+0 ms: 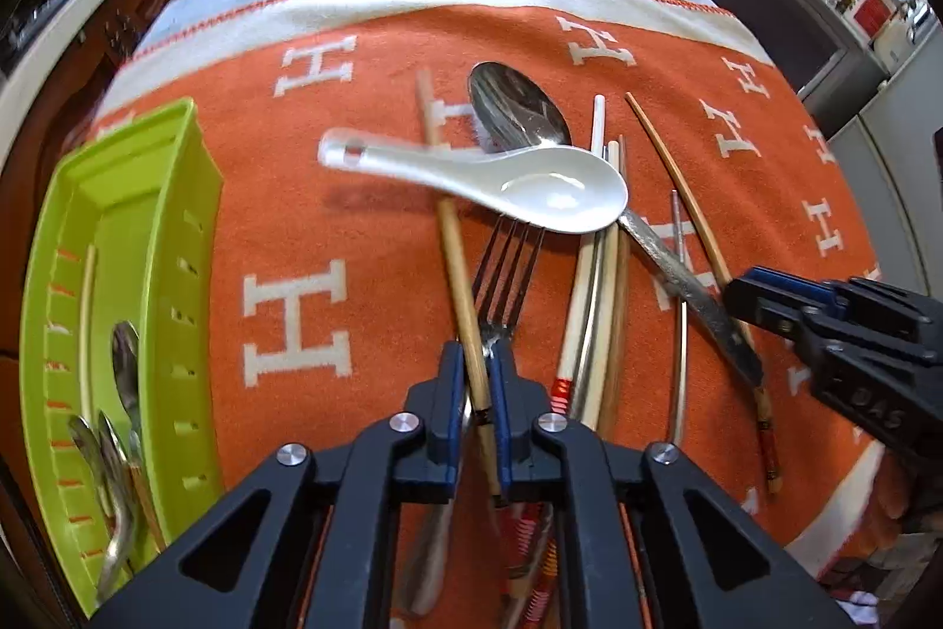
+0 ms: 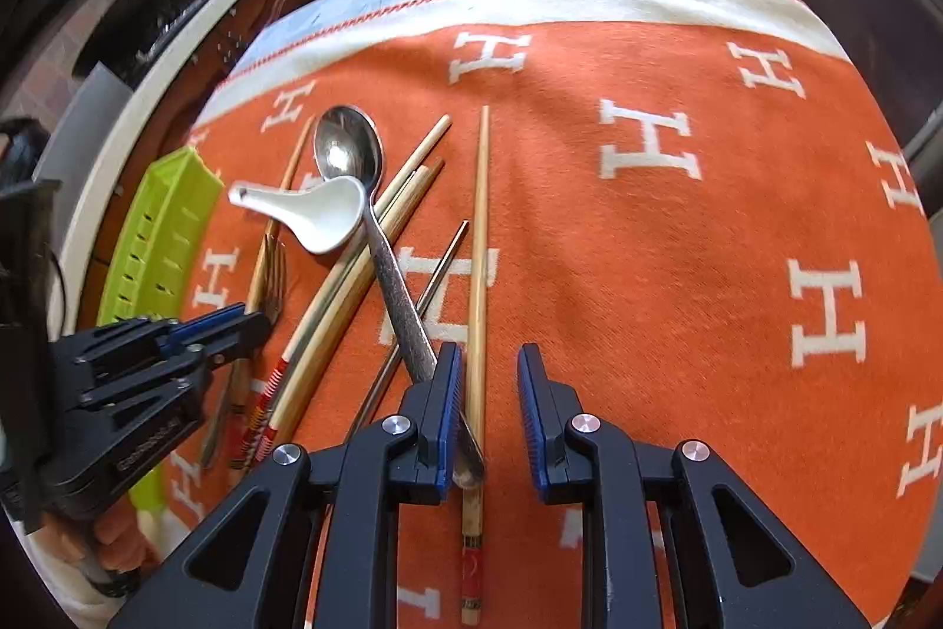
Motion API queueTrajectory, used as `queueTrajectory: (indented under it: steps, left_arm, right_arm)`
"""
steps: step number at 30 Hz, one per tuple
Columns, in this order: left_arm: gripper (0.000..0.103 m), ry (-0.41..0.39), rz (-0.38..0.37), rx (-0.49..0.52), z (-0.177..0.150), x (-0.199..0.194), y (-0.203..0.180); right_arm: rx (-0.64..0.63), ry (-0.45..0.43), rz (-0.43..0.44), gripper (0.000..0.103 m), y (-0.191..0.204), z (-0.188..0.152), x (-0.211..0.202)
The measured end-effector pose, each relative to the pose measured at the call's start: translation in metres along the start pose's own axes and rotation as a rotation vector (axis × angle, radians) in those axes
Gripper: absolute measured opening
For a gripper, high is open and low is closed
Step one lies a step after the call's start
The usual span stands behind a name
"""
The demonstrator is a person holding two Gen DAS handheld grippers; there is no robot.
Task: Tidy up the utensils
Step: 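Grasp a wooden chopstick with the left tool while the right tool grasps another wooden chopstick, then carry both chopsticks into the green tray and open both tools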
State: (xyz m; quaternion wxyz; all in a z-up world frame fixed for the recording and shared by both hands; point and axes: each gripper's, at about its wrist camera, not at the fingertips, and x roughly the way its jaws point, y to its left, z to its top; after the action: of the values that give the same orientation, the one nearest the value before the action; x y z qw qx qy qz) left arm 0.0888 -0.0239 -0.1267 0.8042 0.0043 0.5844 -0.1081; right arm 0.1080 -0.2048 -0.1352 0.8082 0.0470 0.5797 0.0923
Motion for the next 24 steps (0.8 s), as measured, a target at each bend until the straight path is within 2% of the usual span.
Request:
queueTrajectory:
  steps: [4, 7, 13, 18, 24]
  left_arm:
    - [0.004, 0.003, -0.013, -0.025, -0.007, -0.005, 0.007]
    - [0.004, 0.010, -0.029, -0.037, -0.018, -0.009, 0.009]
    - [0.004, -0.003, -0.054, -0.055, -0.034, -0.028, 0.013]
    - [0.004, -0.027, -0.068, -0.076, -0.048, -0.053, 0.018]
    - [0.004, -0.088, -0.056, -0.101, -0.060, -0.089, 0.027]
  right_arm:
    - [-0.060, -0.021, -0.065, 0.019, 0.013, 0.001, 0.004]
    - [-0.080, -0.028, -0.096, 0.008, 0.015, 0.000, 0.005]
    - [0.031, -0.037, -0.032, 0.006, -0.004, -0.004, -0.009]
    - [0.055, -0.076, 0.000, 0.006, -0.004, -0.013, -0.036]
    - [0.043, -0.099, 0.068, 0.006, 0.015, -0.026, -0.070]
